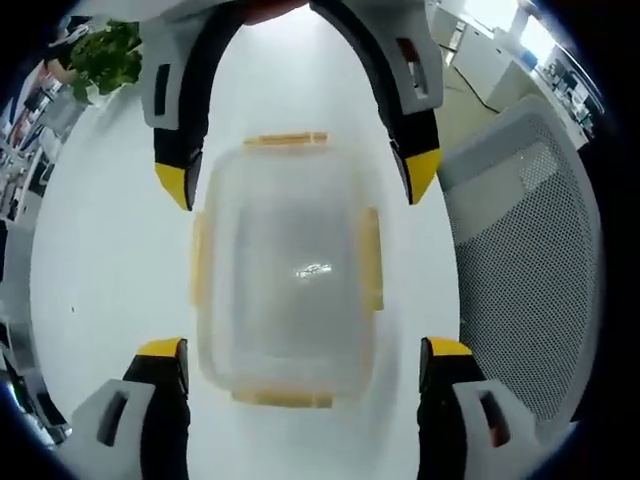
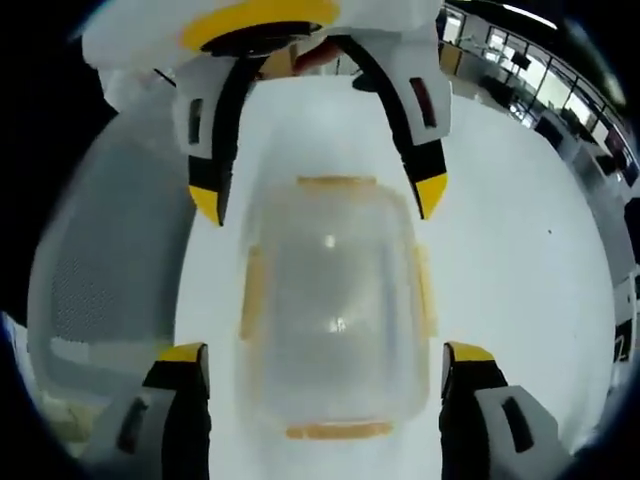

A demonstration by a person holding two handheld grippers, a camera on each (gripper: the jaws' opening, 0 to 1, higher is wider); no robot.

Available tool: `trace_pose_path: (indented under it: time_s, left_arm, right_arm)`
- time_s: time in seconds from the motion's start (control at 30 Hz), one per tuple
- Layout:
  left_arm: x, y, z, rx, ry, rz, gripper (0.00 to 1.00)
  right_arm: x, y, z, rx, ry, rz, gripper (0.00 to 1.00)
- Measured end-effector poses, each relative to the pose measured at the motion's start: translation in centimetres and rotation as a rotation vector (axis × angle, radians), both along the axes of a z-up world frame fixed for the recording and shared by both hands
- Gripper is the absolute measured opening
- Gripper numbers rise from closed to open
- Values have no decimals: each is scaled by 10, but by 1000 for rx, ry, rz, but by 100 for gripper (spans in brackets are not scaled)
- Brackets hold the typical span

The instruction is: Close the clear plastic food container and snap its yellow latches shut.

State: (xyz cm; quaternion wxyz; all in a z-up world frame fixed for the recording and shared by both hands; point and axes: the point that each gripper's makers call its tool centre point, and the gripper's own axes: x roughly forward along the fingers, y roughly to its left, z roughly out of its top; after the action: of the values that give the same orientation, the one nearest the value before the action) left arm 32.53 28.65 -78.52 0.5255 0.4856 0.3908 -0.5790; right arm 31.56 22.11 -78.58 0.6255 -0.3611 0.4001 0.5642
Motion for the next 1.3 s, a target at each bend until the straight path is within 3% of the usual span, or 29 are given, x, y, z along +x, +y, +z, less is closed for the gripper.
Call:
trace_pose_path:
  time_s: [1.1,1.3]
  left_arm:
    - [4,-6,-14,6,-21,-6,90]
    - [13,-9,-20,7,-78,-16,84]
  right_arm:
    - [7,-3,-15,-21,-28,-30,89]
    - [11,-3,-18,-25,-45,-25,87]
